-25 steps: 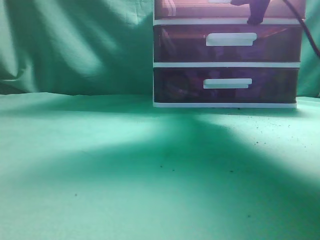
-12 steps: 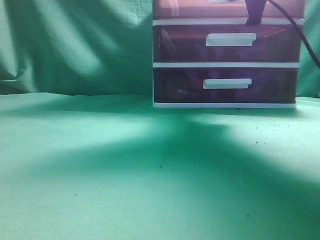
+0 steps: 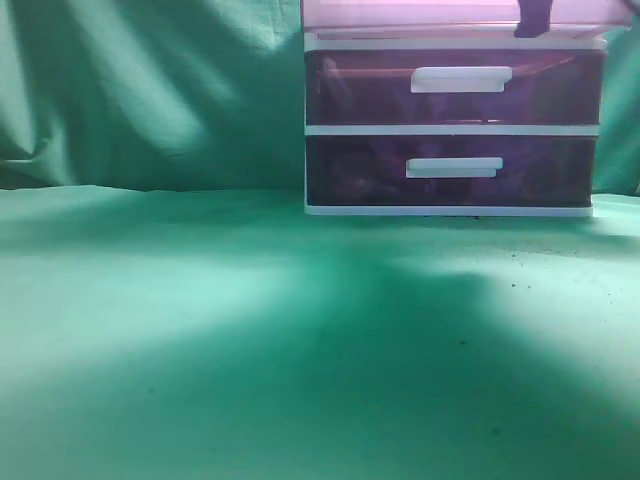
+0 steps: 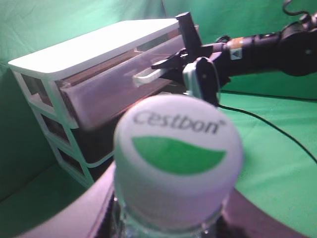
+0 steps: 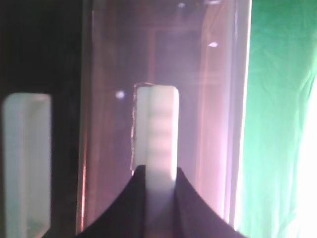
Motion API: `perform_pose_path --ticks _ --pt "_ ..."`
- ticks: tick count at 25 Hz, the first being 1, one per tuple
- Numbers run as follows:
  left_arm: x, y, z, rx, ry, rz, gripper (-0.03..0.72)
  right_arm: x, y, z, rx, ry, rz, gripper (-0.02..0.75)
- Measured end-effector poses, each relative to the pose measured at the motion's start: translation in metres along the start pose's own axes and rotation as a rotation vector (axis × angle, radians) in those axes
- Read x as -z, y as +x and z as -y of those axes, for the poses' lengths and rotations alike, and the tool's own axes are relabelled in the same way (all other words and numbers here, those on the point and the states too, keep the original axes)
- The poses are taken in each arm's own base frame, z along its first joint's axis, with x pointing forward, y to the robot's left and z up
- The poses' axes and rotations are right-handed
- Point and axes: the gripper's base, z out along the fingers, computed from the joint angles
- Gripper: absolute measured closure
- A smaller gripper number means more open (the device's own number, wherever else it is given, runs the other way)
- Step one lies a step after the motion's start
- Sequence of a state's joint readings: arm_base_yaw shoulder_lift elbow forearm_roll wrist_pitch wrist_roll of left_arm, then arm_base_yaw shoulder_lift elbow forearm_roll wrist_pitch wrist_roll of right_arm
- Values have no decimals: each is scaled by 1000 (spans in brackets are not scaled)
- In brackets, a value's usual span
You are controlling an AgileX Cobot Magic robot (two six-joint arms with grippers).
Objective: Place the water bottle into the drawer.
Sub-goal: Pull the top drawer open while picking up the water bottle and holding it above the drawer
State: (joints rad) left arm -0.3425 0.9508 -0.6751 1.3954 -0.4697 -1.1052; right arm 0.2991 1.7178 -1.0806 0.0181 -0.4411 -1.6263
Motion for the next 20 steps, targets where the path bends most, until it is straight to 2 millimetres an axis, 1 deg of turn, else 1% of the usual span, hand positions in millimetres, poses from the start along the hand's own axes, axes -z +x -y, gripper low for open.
perform_pose_path --ticks 3,5,8,12,16,20 --pt "0 0 0 1 0 0 414 21 -6 -8 20 -13 15 662" --pt "0 0 0 1 0 0 414 34 -11 -9 18 -12 25 662" --pt "0 0 0 1 0 0 414 49 -18 -15 0 -24 33 662" --pt "0 0 0 8 -2 3 414 58 -21 -24 -24 -36 28 662" --pt "0 -3 -1 44 -9 24 414 61 -20 -28 -38 -25 15 662" --pt "-1 -21 -6 23 -21 72 414 65 -19 -32 -42 -28 8 662"
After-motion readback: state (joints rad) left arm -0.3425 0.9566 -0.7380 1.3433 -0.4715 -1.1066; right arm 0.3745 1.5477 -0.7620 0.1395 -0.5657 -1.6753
